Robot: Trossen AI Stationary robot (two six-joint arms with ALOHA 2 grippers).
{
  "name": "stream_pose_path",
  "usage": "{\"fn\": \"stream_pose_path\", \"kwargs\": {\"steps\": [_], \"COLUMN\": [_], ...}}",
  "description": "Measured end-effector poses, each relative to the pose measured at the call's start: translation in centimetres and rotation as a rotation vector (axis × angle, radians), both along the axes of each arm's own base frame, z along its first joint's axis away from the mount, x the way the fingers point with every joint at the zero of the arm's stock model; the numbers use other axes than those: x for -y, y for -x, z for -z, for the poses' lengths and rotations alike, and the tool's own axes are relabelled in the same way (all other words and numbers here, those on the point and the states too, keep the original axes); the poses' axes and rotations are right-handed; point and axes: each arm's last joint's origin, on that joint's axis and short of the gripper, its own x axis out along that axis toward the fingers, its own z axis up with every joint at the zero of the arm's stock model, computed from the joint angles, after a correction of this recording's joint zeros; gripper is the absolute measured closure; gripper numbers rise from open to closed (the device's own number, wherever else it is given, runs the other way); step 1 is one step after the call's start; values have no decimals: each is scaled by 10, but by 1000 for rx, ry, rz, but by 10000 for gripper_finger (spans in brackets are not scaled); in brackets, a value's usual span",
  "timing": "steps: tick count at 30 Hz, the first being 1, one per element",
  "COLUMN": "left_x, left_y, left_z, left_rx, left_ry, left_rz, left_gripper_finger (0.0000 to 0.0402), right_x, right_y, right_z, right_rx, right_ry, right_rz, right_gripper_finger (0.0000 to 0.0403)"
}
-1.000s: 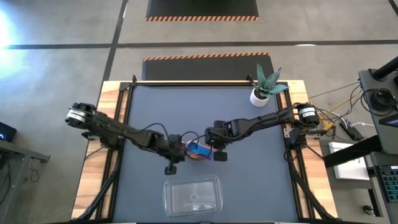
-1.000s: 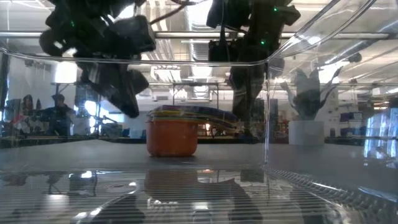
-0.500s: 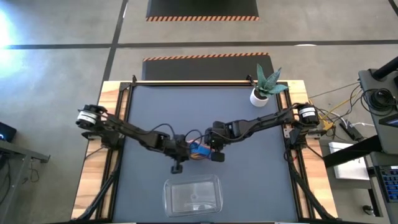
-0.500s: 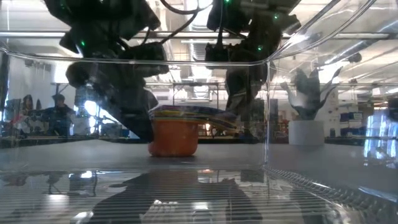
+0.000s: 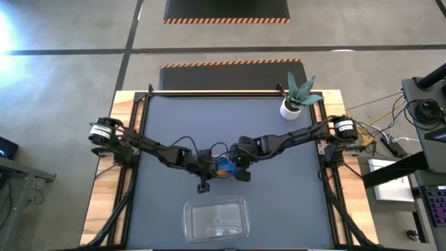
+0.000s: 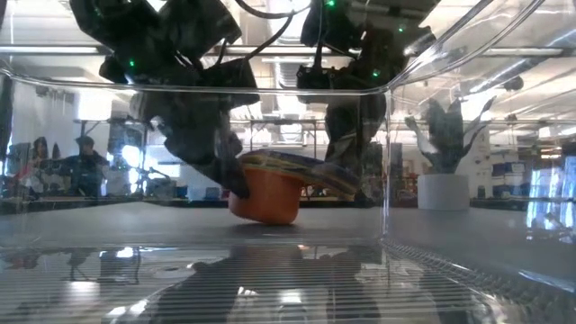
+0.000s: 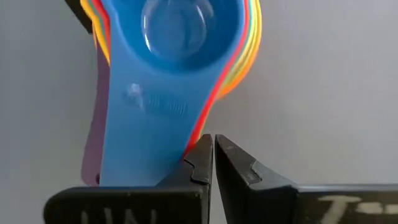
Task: Nest measuring cups in basket
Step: Adjust the stacked measuring cups on the table
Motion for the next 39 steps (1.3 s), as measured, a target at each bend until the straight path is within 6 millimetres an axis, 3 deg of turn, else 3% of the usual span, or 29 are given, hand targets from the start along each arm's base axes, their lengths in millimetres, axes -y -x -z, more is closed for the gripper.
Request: {"fn": "stream_pose_path", "kwargs": {"steps": [14, 39], "left_x": [-16, -18], "left_y": [-3, 4], "left_z": [0, 4], "left_rx": [9, -82], "left_ry": [-9, 22], "left_rz": [-92, -163], "left_gripper_finger": [401, 401], "right_x": [0, 1], "right_y": [-2, -3], "right_z": [-1, -3], "right_rx": [20, 30], "right_ry": [-8, -12], "right_rz": [-3, -42], "right_gripper_finger": [394, 394]}}
